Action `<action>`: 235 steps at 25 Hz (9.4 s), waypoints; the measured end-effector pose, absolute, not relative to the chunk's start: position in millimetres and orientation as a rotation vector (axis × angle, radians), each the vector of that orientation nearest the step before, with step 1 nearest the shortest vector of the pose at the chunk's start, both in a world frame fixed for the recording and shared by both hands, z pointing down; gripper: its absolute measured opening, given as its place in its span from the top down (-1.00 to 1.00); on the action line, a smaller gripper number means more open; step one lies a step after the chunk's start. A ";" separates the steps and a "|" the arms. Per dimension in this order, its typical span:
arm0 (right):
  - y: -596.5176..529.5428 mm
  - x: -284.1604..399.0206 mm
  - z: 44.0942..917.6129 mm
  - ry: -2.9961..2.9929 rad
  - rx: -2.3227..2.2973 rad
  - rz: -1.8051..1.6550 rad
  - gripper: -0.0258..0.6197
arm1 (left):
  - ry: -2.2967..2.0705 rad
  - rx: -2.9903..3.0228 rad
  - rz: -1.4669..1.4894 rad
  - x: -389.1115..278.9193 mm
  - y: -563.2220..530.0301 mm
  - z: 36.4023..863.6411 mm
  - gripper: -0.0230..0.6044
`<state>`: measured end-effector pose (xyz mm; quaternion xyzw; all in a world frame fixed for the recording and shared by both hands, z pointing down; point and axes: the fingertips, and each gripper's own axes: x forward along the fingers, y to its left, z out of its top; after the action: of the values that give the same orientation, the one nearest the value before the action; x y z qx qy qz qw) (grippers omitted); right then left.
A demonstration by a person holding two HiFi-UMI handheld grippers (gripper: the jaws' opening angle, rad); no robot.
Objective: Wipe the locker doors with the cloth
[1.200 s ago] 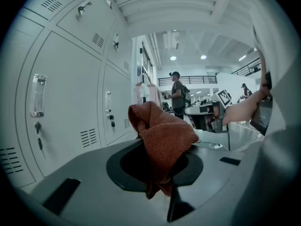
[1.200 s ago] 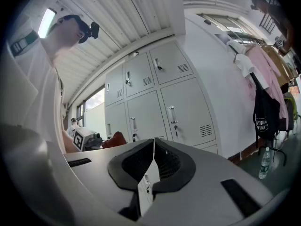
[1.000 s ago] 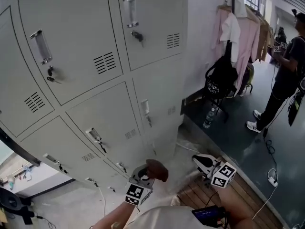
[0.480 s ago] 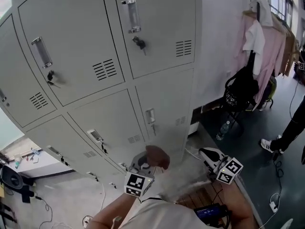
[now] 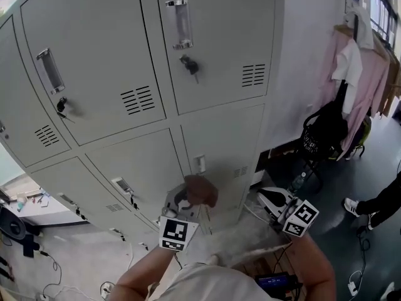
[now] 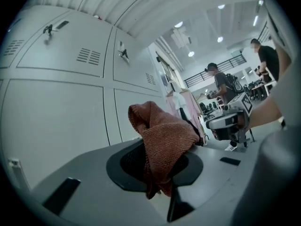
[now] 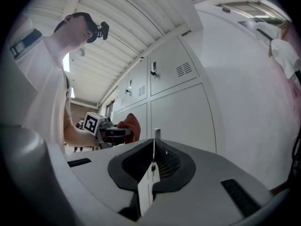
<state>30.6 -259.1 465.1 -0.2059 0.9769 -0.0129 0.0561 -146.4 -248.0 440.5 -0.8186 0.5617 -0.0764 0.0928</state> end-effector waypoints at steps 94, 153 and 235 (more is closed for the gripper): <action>-271.3 30.1 428.4 2.943 -0.669 0.126 0.86 | 1.581 -1.061 -0.501 -143.6 -338.3 189.4 0.71; -253.5 35.0 436.1 2.898 -0.689 0.099 0.86 | 1.307 -0.921 -0.914 -102.5 -370.5 35.0 0.71; -259.0 62.4 462.0 2.808 -0.825 -0.043 0.86 | 1.186 -0.827 -0.827 30.5 -438.4 -45.7 0.71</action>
<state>62.4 -259.0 462.0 -0.2803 0.9538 -0.0147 0.1071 30.5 -438.4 -45.7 -0.3672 0.5268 -0.3675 0.6728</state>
